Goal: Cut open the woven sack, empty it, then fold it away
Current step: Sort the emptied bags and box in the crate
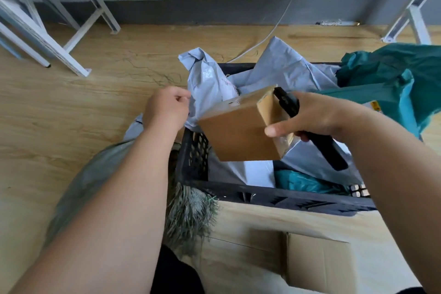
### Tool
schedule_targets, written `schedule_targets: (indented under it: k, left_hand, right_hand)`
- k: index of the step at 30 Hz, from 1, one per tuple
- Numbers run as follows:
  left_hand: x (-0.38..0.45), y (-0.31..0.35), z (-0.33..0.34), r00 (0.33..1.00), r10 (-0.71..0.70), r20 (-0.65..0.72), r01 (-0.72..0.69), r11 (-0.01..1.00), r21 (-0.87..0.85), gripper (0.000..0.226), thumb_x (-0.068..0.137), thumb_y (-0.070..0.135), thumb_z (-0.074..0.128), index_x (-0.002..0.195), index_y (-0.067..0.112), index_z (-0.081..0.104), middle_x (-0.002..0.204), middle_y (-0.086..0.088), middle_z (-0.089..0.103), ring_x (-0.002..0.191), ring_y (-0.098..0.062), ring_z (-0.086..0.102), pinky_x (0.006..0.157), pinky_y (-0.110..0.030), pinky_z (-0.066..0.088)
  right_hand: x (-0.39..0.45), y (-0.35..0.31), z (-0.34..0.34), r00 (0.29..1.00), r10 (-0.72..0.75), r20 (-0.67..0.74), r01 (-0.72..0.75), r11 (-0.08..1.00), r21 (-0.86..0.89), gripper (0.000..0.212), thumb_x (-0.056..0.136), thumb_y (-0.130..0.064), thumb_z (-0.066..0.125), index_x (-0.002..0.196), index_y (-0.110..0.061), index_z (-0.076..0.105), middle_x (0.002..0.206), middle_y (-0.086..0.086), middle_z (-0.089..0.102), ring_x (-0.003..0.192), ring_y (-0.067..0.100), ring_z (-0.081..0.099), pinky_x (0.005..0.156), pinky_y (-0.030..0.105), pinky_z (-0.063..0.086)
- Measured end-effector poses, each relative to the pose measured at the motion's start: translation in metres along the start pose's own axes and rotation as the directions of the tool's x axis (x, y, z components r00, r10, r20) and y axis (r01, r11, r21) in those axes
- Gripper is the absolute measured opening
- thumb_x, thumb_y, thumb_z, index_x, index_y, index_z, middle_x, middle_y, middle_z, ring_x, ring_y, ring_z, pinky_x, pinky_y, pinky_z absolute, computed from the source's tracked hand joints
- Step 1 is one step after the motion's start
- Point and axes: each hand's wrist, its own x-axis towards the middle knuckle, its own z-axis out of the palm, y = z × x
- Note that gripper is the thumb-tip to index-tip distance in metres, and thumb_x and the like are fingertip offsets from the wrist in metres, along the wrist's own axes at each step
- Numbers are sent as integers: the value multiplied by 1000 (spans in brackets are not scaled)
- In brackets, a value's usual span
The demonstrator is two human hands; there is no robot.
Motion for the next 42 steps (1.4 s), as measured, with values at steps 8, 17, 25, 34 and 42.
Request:
schedule_targets:
  k: [8,17,25,34,42]
  left_hand:
    - [-34,37,7,762,352,544,-339,932,-128,39,79,52,70,115,43,63,117,21,61,113,2,54,97,-23,41]
    - [-65,66,35,731,297,614,-545,795,265,99,58,52,83,142,44,32,131,4,37,125,-17,41,104,-37,39]
    - [-83,50,42,753,345,560,-598,715,363,103,50,48,86,133,42,26,137,6,38,127,-21,36,100,-46,38]
    - [-83,46,46,765,278,581,-523,795,308,100,66,35,85,147,42,28,142,4,30,134,-19,29,109,-42,33]
    - [-87,46,61,703,157,694,-572,704,420,101,52,36,92,131,38,29,135,-1,39,126,-22,42,100,-45,42]
  right_hand:
    - [-2,9,-9,963,40,-265,-32,999,35,70,60,-48,85,121,-27,57,105,2,66,68,17,59,54,28,47]
    - [-35,45,16,885,20,-465,58,987,152,37,79,-45,73,109,-25,65,88,-4,67,59,6,58,48,21,50]
    - [-23,48,33,936,24,-350,-18,1000,20,34,75,-37,76,96,-15,60,77,1,61,59,13,59,47,24,52]
    - [-9,56,36,908,-42,-417,-6,994,-113,20,77,-27,69,88,-22,53,80,-2,57,84,24,55,66,30,38]
    - [-17,61,31,953,12,-301,-77,976,-204,29,75,-27,71,100,-15,64,85,3,67,76,22,64,63,29,51]
